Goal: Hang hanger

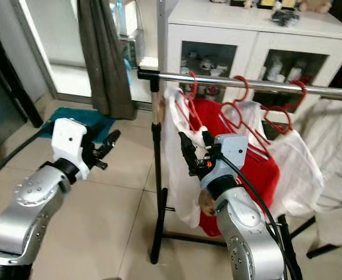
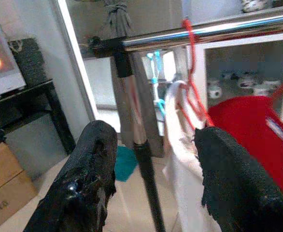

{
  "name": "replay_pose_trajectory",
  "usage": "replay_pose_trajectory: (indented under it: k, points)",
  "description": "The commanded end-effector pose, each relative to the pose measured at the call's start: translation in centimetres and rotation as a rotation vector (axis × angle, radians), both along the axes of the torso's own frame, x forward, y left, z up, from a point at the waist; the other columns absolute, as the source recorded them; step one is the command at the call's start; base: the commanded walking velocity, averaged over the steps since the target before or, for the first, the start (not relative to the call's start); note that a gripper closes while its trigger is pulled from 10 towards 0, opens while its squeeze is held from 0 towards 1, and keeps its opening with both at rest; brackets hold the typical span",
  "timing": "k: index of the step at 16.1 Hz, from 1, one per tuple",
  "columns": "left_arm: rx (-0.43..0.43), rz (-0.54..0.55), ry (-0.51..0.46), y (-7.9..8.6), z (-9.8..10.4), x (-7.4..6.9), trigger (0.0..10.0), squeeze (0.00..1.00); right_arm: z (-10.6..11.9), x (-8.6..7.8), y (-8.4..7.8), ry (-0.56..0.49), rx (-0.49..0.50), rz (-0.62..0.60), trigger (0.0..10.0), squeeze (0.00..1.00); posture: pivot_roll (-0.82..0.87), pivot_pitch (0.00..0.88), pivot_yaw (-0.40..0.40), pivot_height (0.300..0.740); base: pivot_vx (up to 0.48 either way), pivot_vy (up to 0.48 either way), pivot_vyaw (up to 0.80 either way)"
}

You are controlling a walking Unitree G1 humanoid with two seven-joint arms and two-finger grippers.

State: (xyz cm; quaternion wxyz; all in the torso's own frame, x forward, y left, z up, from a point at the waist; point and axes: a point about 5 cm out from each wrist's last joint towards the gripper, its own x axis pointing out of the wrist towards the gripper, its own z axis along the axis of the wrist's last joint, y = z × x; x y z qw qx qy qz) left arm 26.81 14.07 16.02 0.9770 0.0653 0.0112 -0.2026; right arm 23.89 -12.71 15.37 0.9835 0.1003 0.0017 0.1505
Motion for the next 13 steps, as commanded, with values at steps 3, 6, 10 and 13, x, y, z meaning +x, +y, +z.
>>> replay_pose_trajectory:
  k: [3,6,10,13]
  points:
    - [0.046,0.009,-0.021,-0.2,0.2,0.5,10.0,0.0,-0.2,0.2,-0.3,0.014,-0.012,-0.024,10.0,0.0,0.01,0.0,0.033,0.74,0.0,-0.123,0.0]
    - [0.056,0.018,-0.022,-0.2,0.1,0.6,10.0,0.0,-0.2,0.4,-0.3,0.015,-0.014,-0.024,10.0,0.0,0.0,0.0,0.032,0.74,0.0,-0.48,0.0]
    - [0.066,0.037,-0.001,-0.1,-0.3,0.8,10.0,0.0,-0.1,0.7,-0.4,0.02,-0.012,-0.041,10.0,0.0,0.01,0.0,0.028,0.74,0.0,-0.097,0.0]
    - [0.079,0.001,-0.017,-0.4,-0.3,1.0,10.0,0.0,-0.2,1.6,-1.2,0.004,-0.131,-0.119,10.0,0.0,0.01,0.0,0.028,0.74,0.0,0.0,0.27]
